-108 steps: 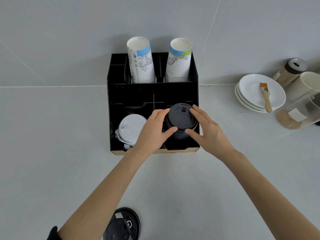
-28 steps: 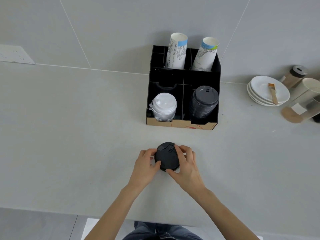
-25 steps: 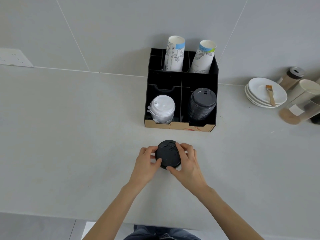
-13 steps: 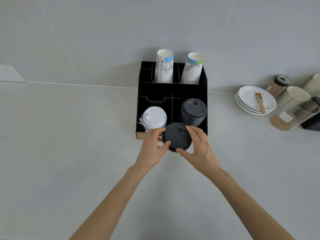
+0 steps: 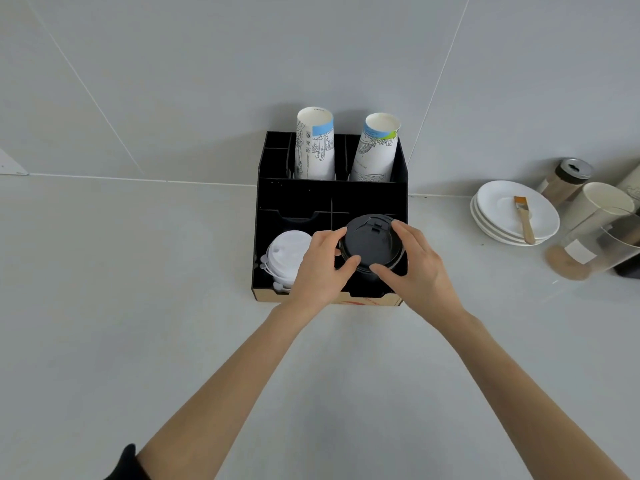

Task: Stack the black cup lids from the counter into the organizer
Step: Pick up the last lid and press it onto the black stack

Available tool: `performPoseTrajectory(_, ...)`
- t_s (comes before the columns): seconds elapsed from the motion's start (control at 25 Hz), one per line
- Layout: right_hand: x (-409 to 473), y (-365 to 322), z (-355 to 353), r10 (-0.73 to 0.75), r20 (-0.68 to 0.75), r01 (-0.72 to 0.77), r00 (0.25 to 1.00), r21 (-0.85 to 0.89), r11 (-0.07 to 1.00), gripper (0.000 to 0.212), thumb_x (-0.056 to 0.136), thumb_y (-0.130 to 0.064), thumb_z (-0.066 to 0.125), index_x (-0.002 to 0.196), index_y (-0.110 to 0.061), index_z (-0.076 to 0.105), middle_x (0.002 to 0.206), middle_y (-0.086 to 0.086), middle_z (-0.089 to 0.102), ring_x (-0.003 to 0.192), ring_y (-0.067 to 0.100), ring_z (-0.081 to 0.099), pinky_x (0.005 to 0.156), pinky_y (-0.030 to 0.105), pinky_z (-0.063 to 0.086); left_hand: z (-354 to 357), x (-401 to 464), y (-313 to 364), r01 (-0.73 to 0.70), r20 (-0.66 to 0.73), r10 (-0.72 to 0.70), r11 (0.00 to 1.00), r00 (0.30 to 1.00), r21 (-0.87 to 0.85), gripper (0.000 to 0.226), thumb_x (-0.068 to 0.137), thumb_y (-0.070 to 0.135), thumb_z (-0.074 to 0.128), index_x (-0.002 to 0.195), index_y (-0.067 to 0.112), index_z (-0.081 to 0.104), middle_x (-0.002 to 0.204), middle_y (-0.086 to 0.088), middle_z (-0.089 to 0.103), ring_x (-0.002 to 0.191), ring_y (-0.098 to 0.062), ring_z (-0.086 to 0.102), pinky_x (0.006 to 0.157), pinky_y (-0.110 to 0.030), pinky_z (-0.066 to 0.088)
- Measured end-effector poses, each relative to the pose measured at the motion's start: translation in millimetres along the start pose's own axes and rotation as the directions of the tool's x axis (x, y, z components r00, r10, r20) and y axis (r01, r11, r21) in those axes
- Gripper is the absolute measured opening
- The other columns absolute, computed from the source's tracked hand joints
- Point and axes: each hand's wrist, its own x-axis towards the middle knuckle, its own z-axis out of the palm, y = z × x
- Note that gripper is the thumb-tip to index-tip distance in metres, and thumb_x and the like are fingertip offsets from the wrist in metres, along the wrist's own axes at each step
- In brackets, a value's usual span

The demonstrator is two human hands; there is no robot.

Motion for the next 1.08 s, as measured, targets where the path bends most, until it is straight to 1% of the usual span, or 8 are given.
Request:
performPoseTrajectory(0.08,7.5,3.8,-1.0,0.013,0.003,-0.013,1.000,0.002,1.000,0.064,0.078,-0.018,0.066,0.132,-0.010,0.033,0.140,0.008,0.040,0.128,0.023,0.040,0.100,0.023,0.030,3.5,9.3,1.1,0.009,0.000,-0.009,1.000,1.000,0.004,0.051,0.086,0.021,0.055,0.133,0.013,0.036,0.133,-0.010,0.042,0.109,-0.018,0.050,0.088,-0.032,0.047)
performPoseTrajectory(0.24,19.9,13.7,-1.6,0.042,0.012,-0.042,0.999,0.008,0.999,0.065,0.078,-0.018,0.066,0.132,-0.008,0.033,0.141,0.010,0.039,0.129,0.025,0.039,0.106,0.032,0.033,12.4,25.0,2.3,0.026,0.017,-0.026,1.000,1.000,-0.003,0.051,0.087,0.021,0.054,0.133,0.012,0.035,0.133,-0.010,0.041,0.113,-0.020,0.048,0.094,-0.035,0.047)
performPoseTrajectory(0.4,27.4,19.6,1.9,0.060,0.026,-0.060,0.998,-0.013,0.998,0.063,0.080,-0.020,0.065,0.132,-0.007,0.033,0.142,0.011,0.037,0.130,0.026,0.037,0.107,0.033,0.032,22.8,34.2,0.4,0.058,0.020,-0.058,0.998,0.998,-0.024,0.054,0.086,0.022,0.055,0.135,0.012,0.032,0.135,-0.012,0.038,0.120,-0.024,0.045,0.100,-0.042,0.044)
performPoseTrajectory(0.6,29.8,24.1,3.6,0.086,0.042,-0.086,0.995,-0.010,0.996,0.062,0.081,-0.021,0.063,0.133,-0.008,0.032,0.143,0.010,0.035,0.131,0.024,0.035,0.108,0.033,0.031,29.4,39.1,-3.4,0.077,0.035,-0.076,0.997,0.996,-0.005,0.056,0.086,0.025,0.055,0.135,0.012,0.032,0.135,-0.013,0.038,0.122,-0.027,0.042,0.102,-0.046,0.042)
performPoseTrajectory(0.76,29.2,26.2,3.3,0.095,0.071,-0.095,0.993,-0.005,0.995,0.062,0.083,-0.022,0.061,0.134,-0.009,0.030,0.146,0.008,0.033,0.134,0.023,0.032,0.111,0.033,0.028,31.5,38.8,-3.9,0.086,0.024,-0.086,0.996,0.996,-0.006,0.055,0.085,0.027,0.056,0.133,0.013,0.034,0.134,-0.013,0.039,0.123,-0.027,0.039,0.106,-0.042,0.038)
performPoseTrajectory(0.84,28.6,26.3,2.1,0.094,0.086,-0.094,0.992,-0.004,0.996,0.062,0.083,-0.022,0.061,0.134,-0.009,0.030,0.146,0.008,0.034,0.134,0.022,0.032,0.111,0.032,0.027,32.0,37.1,-3.5,0.086,0.031,-0.086,0.996,0.996,-0.017,0.053,0.085,0.027,0.057,0.132,0.013,0.036,0.132,-0.013,0.040,0.122,-0.025,0.041,0.105,-0.036,0.038)
performPoseTrajectory(0.96,26.8,27.0,3.4,0.087,0.095,-0.086,0.992,-0.008,0.996,0.062,0.082,-0.021,0.061,0.134,-0.008,0.030,0.147,0.008,0.032,0.135,0.022,0.031,0.113,0.036,0.028,32.1,35.0,-4.6,0.078,0.043,-0.077,0.997,0.996,-0.021,0.052,0.085,0.025,0.057,0.131,0.014,0.036,0.131,-0.011,0.040,0.120,-0.021,0.044,0.096,-0.024,0.035)
performPoseTrajectory(1.08,26.3,28.5,5.4,0.096,0.093,-0.097,0.991,0.004,0.995,0.062,0.083,-0.021,0.061,0.134,-0.009,0.030,0.148,0.008,0.031,0.135,0.022,0.031,0.113,0.036,0.029,31.1,35.3,-5.3,0.079,0.049,-0.079,0.997,0.996,-0.006,0.051,0.085,0.025,0.057,0.131,0.014,0.037,0.132,-0.011,0.040,0.120,-0.022,0.045,0.094,-0.022,0.033)
